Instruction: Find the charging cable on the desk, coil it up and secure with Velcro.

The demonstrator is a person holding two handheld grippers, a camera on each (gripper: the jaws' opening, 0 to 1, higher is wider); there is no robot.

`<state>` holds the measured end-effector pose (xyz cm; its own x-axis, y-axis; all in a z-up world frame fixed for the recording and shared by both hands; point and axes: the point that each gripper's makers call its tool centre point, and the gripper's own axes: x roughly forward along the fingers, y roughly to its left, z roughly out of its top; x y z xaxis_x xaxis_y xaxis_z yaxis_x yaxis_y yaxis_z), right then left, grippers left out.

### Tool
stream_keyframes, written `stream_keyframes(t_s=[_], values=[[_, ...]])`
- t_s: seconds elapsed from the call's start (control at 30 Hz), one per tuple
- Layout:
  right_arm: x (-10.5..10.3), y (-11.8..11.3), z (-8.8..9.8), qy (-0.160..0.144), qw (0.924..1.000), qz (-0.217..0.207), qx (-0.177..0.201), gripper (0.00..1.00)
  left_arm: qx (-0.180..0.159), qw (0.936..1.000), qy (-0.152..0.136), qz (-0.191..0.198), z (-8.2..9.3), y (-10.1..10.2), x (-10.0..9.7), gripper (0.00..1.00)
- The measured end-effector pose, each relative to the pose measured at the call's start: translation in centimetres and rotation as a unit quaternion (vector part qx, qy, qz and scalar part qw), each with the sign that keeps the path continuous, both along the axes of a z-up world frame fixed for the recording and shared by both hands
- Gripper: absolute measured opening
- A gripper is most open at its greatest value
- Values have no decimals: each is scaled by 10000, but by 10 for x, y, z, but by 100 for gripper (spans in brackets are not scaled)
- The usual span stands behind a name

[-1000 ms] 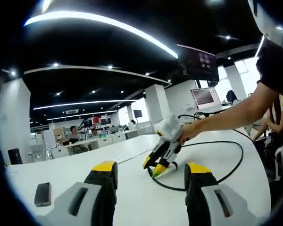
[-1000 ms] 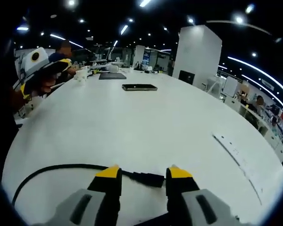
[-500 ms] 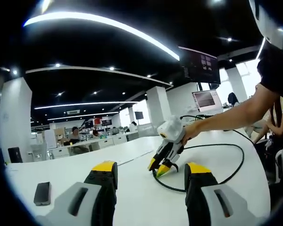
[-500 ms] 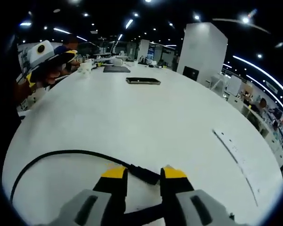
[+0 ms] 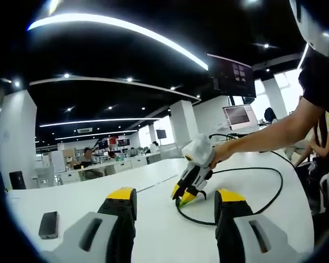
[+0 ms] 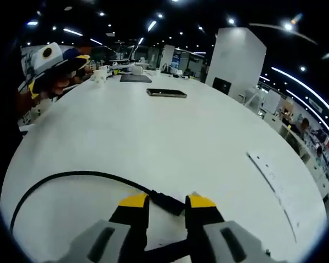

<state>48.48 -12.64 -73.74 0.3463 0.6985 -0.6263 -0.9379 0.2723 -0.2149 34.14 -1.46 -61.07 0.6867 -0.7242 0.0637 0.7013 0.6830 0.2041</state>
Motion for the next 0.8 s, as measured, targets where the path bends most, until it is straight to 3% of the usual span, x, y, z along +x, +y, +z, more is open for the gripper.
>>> stream_keyframes(t_s=[0.8], values=[[5, -2, -1, 11, 9999, -11, -147, 21, 15, 10000, 9, 40, -1, 2, 2, 57]])
